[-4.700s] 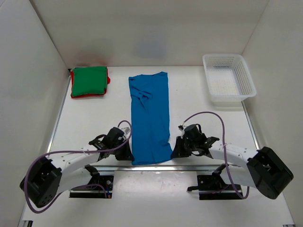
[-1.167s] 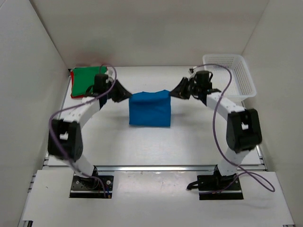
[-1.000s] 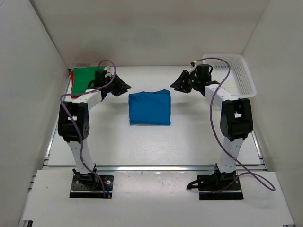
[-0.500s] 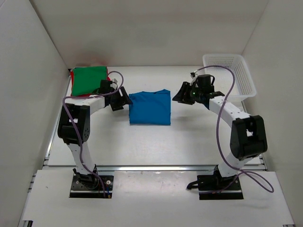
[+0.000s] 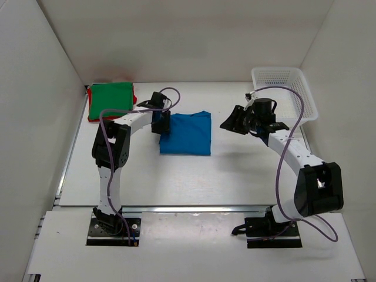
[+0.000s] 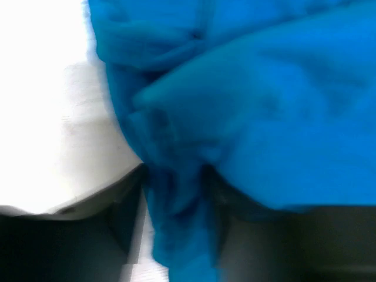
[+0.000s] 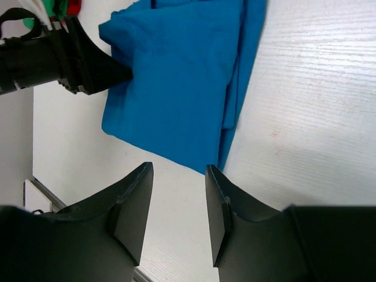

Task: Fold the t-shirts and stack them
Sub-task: Put the neatly folded tshirt into the corner of the board with the left arm

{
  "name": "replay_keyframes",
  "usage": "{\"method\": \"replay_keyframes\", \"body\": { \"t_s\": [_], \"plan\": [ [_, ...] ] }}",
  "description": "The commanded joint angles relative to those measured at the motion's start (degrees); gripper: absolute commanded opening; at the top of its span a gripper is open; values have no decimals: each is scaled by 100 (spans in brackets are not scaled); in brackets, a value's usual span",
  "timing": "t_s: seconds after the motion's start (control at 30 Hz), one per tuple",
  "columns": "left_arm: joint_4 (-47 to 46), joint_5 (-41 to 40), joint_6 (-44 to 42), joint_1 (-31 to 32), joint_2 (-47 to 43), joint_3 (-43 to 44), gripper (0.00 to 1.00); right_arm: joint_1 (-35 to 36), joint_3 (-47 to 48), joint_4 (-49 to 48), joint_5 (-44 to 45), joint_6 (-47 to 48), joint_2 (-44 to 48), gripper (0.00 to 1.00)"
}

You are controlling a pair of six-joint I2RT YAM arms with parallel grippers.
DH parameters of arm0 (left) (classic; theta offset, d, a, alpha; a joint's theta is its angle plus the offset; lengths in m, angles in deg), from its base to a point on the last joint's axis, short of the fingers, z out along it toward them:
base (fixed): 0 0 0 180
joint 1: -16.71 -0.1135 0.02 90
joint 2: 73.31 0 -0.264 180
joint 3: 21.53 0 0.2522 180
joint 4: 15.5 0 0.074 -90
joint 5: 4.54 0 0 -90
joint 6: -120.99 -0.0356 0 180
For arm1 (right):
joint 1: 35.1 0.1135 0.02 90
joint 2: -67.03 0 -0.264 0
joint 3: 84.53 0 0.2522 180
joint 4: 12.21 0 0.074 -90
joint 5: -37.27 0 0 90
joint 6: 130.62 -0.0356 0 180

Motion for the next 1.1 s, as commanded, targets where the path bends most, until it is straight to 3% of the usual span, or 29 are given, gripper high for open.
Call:
{"method": "replay_keyframes", "body": {
  "t_s": [0.0,0.07,0.1,0.4,0.8,1.07],
  "plan": [
    [867,-77,-312,-59,357,270,46,-41,-40,-176,0,-14,405,39],
    [1061,-244,-470,37,427,507,19,-111,-85,-176,-52,-58,537,37],
    [1201,-341,-497,64,436,596,0,-138,-146,-228,-78,-84,572,37],
    [1650,-939,-1077,-155,173,1764,0,-67,-260,-97,-105,-145,897,33],
    [2696,-993,-1490,-840,673,4690,0,188,-857,-61,62,-225,1249,28],
    [2381,-597,-1438,-1526,594,5009,0,328,-1095,105,27,-251,1495,26]
  ]
}}
